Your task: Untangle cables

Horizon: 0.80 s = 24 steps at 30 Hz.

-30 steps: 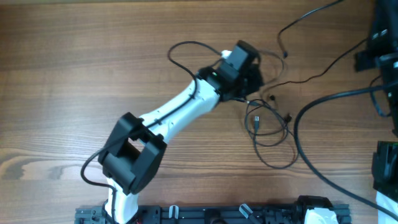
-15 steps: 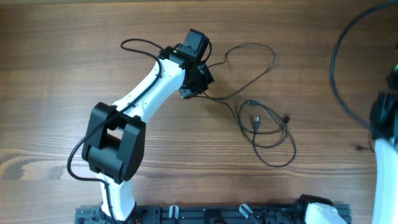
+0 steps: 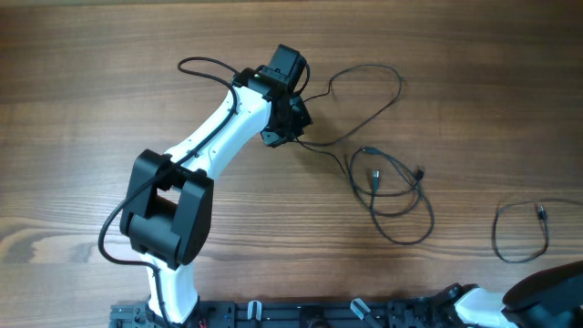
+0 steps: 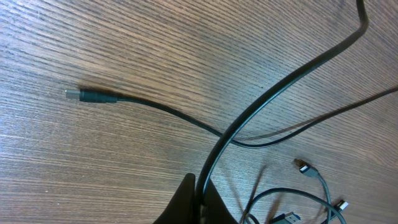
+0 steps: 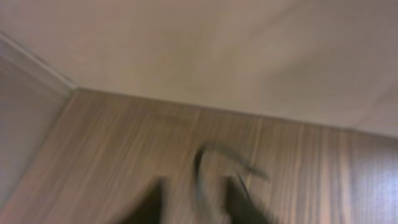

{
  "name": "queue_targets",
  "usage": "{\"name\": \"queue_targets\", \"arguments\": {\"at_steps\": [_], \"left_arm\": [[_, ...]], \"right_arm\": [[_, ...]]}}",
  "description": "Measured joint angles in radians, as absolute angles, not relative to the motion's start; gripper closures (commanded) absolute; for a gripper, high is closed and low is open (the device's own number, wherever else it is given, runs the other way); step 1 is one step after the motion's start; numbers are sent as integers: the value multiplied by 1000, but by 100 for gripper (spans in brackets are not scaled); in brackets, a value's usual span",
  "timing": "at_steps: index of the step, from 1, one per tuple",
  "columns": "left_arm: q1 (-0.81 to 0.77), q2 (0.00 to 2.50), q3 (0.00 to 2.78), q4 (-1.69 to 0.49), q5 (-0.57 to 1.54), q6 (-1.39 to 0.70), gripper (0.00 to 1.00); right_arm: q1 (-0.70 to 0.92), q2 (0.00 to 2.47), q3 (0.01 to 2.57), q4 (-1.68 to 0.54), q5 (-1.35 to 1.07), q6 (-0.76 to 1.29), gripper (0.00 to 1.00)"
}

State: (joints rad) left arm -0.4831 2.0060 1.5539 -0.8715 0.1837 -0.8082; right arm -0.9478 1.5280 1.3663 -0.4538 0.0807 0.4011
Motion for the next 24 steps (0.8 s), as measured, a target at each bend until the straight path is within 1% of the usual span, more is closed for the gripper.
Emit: {"name": "queue_targets", "arguments": {"at_steps": [5,7,9,10,11,12,15,18,21,24], "left_arm": [[-483,2006,1554,-871,184,-808,96],[-483,1995,1554,-871,184,-807,96],[-483,1953,1553,-867,184,-789,96],[-483,1899,1552,-859,183,-770,96],[-483,1840,1552,-847,183,-754,96],[-483,1765,1552,-835,184,-736,96],[-484,1578,1549,-749,184,-674,96],[-485,1371,1553,-640,183,-640,96],[-485,1258,1554,-577,183,-631,96],[-485,1238,1554,-556,175,-629,96]], "right_arm": [[-948,1551,1364,-521,9,431,0],[-948,1551,1364,-521,-63,434,0],[-948,1551,1364,-516,-212,421,0],[-947,1551,1364,-506,-351,375,0],[-929,1552,1364,-492,-540,295,0],[-914,1552,1364,-493,-636,253,0],[-818,1552,1364,-494,-894,130,0],[-693,1552,1364,-493,-1073,59,1],[-523,1552,1364,-486,-1212,-7,3],[-383,1552,1364,-472,-1289,-32,4]]}}
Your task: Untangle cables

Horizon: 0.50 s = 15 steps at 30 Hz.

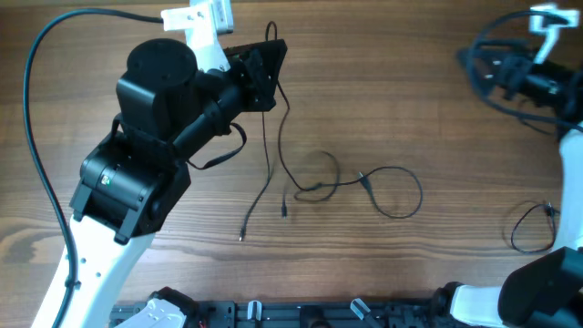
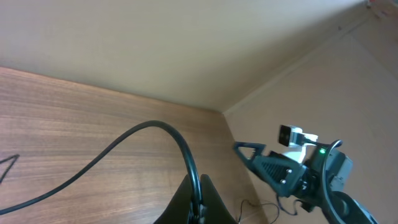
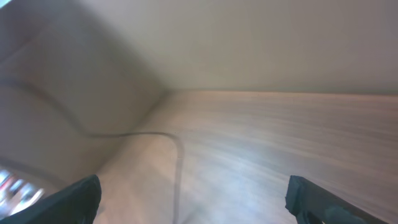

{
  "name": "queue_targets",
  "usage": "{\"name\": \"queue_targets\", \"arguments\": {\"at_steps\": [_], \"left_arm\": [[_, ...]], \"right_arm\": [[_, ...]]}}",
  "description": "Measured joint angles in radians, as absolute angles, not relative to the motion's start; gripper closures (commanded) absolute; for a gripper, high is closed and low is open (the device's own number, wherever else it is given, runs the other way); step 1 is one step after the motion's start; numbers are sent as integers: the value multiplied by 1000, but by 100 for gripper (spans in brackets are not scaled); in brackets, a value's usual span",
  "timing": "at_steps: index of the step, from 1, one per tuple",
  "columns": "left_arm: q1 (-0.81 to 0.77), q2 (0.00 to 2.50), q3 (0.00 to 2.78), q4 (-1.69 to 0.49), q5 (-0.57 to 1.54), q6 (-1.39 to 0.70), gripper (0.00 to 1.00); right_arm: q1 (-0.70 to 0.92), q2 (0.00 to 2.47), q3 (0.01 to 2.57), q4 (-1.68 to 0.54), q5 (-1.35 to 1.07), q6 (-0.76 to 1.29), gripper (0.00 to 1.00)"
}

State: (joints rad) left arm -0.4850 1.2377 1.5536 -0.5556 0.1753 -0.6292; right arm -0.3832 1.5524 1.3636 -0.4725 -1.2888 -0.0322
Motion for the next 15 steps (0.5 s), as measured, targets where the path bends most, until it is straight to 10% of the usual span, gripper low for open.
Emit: {"name": "queue_targets", "arguments": {"at_steps": [15], "left_arm": [[-485,1248,1553,-594,476,-433,96]], "right_arm": [[194,1552,1354,-12,-1541,-230,3]]}}
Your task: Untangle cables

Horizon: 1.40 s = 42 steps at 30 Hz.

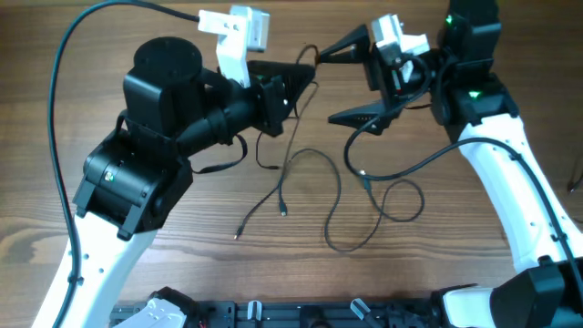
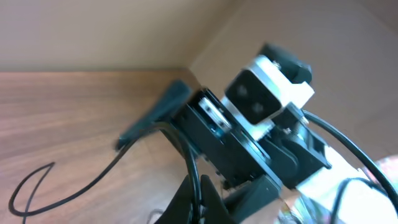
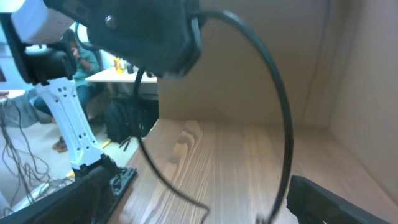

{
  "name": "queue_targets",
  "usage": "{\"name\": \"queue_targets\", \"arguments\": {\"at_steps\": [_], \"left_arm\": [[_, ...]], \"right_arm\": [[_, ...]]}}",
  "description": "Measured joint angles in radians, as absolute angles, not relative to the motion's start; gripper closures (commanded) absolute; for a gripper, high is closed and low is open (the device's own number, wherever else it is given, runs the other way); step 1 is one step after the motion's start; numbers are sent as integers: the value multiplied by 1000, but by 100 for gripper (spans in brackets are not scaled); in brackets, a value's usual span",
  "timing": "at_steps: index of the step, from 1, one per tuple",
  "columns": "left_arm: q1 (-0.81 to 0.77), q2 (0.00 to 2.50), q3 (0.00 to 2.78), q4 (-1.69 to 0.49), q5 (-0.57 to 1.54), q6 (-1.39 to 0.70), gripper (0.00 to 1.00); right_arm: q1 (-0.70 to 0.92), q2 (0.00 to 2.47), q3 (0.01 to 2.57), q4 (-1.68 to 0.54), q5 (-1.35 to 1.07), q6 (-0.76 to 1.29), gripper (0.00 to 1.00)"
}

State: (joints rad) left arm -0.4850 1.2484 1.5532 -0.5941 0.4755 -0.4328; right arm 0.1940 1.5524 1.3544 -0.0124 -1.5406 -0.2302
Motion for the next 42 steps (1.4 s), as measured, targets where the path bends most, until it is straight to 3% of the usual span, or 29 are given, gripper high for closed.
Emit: {"name": "queue_targets", "arguments": {"at_steps": [1,2,3,5,6,13,14,16,17,18,19,20,22,26,31,35,38,42], "left_arm": [[-487,1249,1553,-606,499,-427,96],[-492,1250,1553,-608,514,-423,96],[-505,1250,1553,-610,527,-422,96],[-552,1250,1553,-605,550,-409,96],[-570,1250,1553,-601,553,-401,96],[-583,1253,1553,-599,552,-393,96],[-583,1253,1553,-600,543,-393,92],[-583,1254,1553,-626,504,-392,59],[-583,1254,1553,-633,490,-388,56],[-583,1254,1553,-636,470,-381,46],[-583,1254,1553,-637,461,-383,27],[-583,1254,1553,-637,447,-385,17],[-583,1254,1553,-640,421,-381,8],[-583,1254,1553,-646,403,-379,0],[-583,1254,1553,-678,349,-379,0],[-583,1254,1553,-696,327,-379,0],[-583,1254,1553,-719,306,-379,0],[-583,1255,1553,-741,251,-379,0]], "right_arm": [[202,1554,1353,47,-1540,-213,7],[208,1554,1353,94,-1539,-191,20],[214,1554,1353,142,-1540,-159,37],[229,1554,1352,169,-1540,-108,88],[237,1554,1352,170,-1540,-93,96],[239,1554,1352,170,-1450,54,95],[223,1554,1352,170,-1424,88,96],[176,1554,1352,170,-1370,159,96],[137,1554,1352,170,-1330,206,96],[115,1554,1352,170,-1312,226,96],[80,1552,1352,170,-1281,260,96],[53,1544,1352,168,-1261,278,96],[-20,1497,1352,166,-1203,316,95],[-139,1383,1352,207,-1115,359,96],[-364,1306,1351,467,-937,515,96],[-575,1301,1358,476,-836,553,96],[-687,1299,1370,308,-760,480,96],[-702,1361,1385,-28,-573,251,96]]}}
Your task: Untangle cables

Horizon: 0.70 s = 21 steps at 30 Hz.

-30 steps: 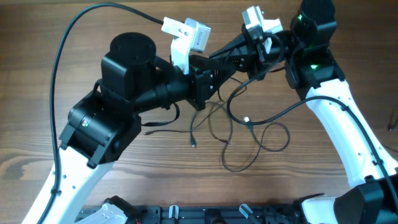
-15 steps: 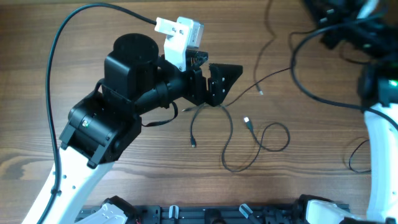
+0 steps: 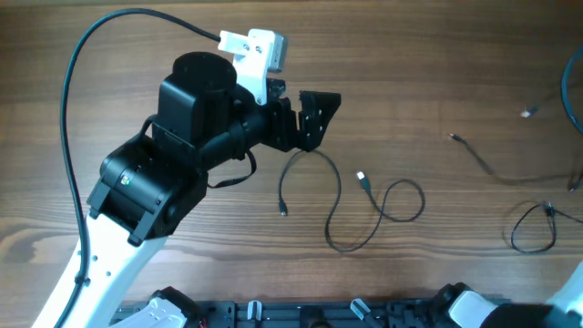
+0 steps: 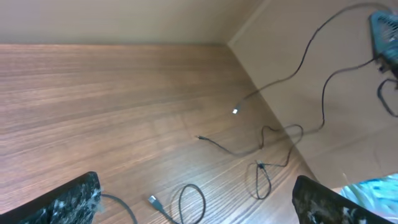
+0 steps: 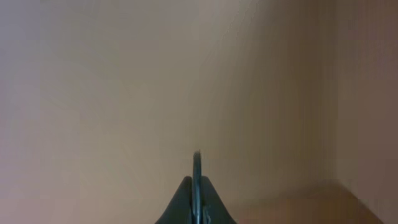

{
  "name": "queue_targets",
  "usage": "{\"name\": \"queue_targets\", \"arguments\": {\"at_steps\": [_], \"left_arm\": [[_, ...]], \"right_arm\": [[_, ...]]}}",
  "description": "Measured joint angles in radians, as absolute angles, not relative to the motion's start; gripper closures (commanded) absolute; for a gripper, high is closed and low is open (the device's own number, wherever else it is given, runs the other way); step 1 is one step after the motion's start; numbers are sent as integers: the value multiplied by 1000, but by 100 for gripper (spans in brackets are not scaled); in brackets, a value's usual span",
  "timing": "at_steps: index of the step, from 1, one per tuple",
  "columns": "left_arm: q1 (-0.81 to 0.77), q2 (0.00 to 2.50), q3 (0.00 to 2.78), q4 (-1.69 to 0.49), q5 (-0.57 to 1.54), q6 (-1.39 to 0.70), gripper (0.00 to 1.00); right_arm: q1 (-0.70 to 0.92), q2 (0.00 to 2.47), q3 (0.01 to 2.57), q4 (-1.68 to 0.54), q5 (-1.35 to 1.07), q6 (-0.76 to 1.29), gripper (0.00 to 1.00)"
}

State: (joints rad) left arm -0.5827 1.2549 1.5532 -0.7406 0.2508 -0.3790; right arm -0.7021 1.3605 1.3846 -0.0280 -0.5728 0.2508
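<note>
One black cable (image 3: pixel 373 205) lies in loose loops at the table's middle, its USB plug (image 3: pixel 362 177) free; it also shows in the left wrist view as a looped cable (image 4: pixel 189 202). My left gripper (image 3: pixel 314 114) hangs open above it, nothing between its fingers (image 4: pixel 68 199). A second thin cable (image 3: pixel 496 169) runs from a loose end (image 3: pixel 453 138) to the right edge and rises there. My right gripper (image 5: pixel 196 183) is shut on a cable (image 5: pixel 196 165) and faces a plain wall; it is outside the overhead view. A third small cable (image 3: pixel 533 228) lies coiled at the right.
The left arm's own supply cable (image 3: pixel 100 36) arcs over the table's left part. The left arm's big black body (image 3: pixel 173 164) covers the left middle. A wall (image 4: pixel 298 99) bounds the table on the right side.
My left gripper was shut on a cable and is now open and empty. My right gripper, then open beside it, is now shut on a cable and out past the right edge.
First my left gripper was shut on a cable in a tangle low on the table. It then held that cable high, the right gripper open far right. The right gripper stood open beside it. Now one cable lies mid-table, another stretches right.
</note>
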Motion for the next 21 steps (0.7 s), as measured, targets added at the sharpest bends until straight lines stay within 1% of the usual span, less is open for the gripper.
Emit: {"name": "queue_targets", "arguments": {"at_steps": [1,2,3,7,10,12,14,15,17,21], "left_arm": [[-583,1255,1553,-741,246,-379,0],[-583,1255,1553,-741,240,-379,0],[-583,1255,1553,-741,236,-379,0],[-583,1256,1553,-741,232,-379,0],[-583,1256,1553,-742,232,-379,0],[-583,1256,1553,-741,233,-379,0],[-583,1256,1553,-744,223,-379,0],[-583,1256,1553,-754,208,-379,0],[-583,1258,1553,-813,117,-399,0],[-583,1259,1553,-936,-82,-463,1]], "right_arm": [[-702,1404,1385,-66,-528,205,82],[-702,1453,1386,-112,-494,166,43],[-702,1498,1386,-155,-475,144,0],[-701,1654,1385,-314,-449,102,0],[-701,1700,1383,-393,-451,112,0],[-698,1700,1383,-432,-498,110,0],[-678,1700,1383,-513,-585,64,0],[-654,1700,1383,-544,-614,31,0],[-557,1700,1385,-646,-638,-60,0],[-341,1700,1385,-856,-638,-121,0]]}}
